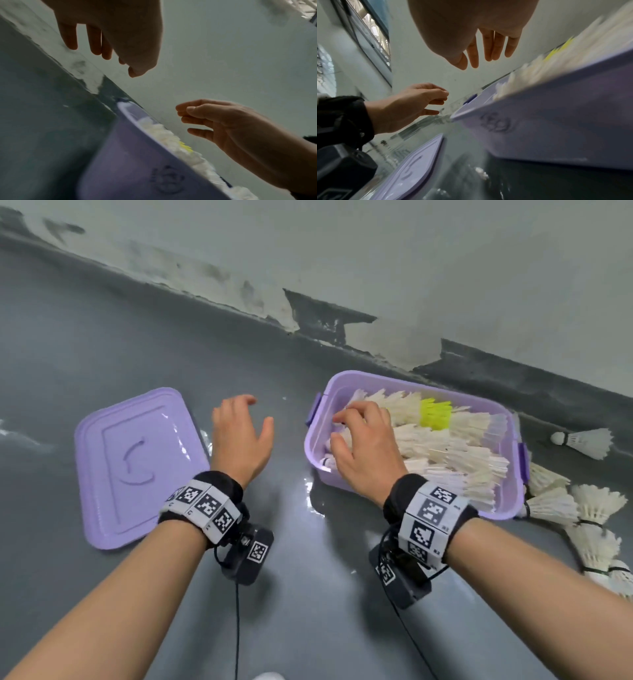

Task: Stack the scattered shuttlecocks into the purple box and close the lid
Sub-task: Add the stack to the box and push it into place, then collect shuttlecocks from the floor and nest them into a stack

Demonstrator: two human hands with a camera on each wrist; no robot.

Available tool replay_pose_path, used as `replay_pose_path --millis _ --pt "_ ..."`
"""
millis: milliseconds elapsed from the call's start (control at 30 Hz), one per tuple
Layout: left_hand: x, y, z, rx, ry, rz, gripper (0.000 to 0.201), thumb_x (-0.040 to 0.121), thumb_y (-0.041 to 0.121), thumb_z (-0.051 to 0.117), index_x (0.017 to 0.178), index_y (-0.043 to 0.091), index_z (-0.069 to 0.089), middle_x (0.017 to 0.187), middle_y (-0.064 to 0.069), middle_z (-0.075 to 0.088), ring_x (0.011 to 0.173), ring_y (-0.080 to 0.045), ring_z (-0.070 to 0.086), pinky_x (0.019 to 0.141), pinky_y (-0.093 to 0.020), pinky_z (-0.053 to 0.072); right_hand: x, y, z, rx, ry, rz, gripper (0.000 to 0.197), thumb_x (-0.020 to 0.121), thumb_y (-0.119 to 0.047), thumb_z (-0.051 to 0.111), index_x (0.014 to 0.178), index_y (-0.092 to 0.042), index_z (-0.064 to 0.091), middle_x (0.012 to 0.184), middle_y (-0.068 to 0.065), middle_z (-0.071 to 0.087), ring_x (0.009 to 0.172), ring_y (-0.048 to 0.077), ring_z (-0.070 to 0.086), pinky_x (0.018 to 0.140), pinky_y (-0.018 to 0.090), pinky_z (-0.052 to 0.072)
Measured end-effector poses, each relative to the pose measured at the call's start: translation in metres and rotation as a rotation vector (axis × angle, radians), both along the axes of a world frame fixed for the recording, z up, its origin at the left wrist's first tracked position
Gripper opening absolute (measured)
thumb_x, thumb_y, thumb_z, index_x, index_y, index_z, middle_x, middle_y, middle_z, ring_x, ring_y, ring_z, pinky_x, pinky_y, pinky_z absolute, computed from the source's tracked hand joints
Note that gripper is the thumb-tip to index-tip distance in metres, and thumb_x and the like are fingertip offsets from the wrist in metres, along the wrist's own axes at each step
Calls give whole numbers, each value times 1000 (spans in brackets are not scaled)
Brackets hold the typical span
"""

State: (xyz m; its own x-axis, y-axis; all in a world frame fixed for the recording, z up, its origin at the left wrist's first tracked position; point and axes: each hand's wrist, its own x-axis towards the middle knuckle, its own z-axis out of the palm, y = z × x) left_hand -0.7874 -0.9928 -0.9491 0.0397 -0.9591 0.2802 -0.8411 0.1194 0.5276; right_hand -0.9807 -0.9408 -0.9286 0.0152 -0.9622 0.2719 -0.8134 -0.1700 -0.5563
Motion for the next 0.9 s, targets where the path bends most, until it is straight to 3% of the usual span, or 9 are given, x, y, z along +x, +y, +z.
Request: replay_pose_path --millis 100,167,267,333,533,667,767,833,900 --pt "51 16 -21 105 -23 125 42 88 20 59 123 0 50 123 -21 50 117 -38 41 97 -41 31 43 -11 -10 -6 52 70 33 81 -27 45 101 -10 65 115 13 55 104 35 50 93 44 41" --pt "81 25 -38 267 -68 189 55 86 29 60 131 2 43 132 -20 45 123 -37 37 100 -44 33 65 -17 -16 14 112 73 34 79 -29 47 103 -12 64 118 12 54 107 35 50 95 45 38" --pt "108 34 -68 627 -154 253 84 82 52 59 145 10 23 153 -16 18 140 -39 17 110 -52 25 81 -22 -25 154 265 65 45 79 -32 49 120 -14 57 134 14 44 124 35 39 102 46 29" --pt "111 38 -84 779 -218 267 90 84 60 50 150 14 11 159 -11 0 143 -41 2 112 -56 16 81 -23 -31 211 352 71 50 80 -28 55 127 -13 51 143 13 35 131 33 30 105 46 26" --pt "64 29 -90 761 -299 137 73 94 54 34 151 14 11 160 -1 -2 141 -49 -2 109 -58 18 62 -17 -30 135 255 62 49 69 -21 51 117 -11 58 131 15 48 118 36 43 97 48 35" --pt "6 31 -87 710 -395 -90 68 95 54 32 150 17 16 160 7 2 140 -50 0 106 -55 24 26 -6 -20 38 160 12 40 76 -31 51 112 -14 61 124 10 52 111 30 45 93 41 35" --pt "-29 41 -86 706 -461 -239 68 94 50 37 150 18 15 160 6 3 141 -46 0 109 -56 22 -14 7 -11 25 111 -49 42 81 -41 47 114 -20 61 126 6 50 115 26 42 94 39 32" --pt "-44 47 -85 698 -493 -275 67 94 44 40 150 15 16 160 3 4 143 -43 2 111 -56 19 -49 22 -7 17 89 -154 43 82 -42 44 114 -19 61 125 7 50 116 27 43 95 39 31" --pt "-43 50 -84 696 -511 -273 64 94 41 42 148 13 22 159 0 9 142 -41 10 111 -54 24 -81 35 -6 31 61 -256 45 83 -42 40 114 -16 61 123 8 51 116 28 44 97 41 32"
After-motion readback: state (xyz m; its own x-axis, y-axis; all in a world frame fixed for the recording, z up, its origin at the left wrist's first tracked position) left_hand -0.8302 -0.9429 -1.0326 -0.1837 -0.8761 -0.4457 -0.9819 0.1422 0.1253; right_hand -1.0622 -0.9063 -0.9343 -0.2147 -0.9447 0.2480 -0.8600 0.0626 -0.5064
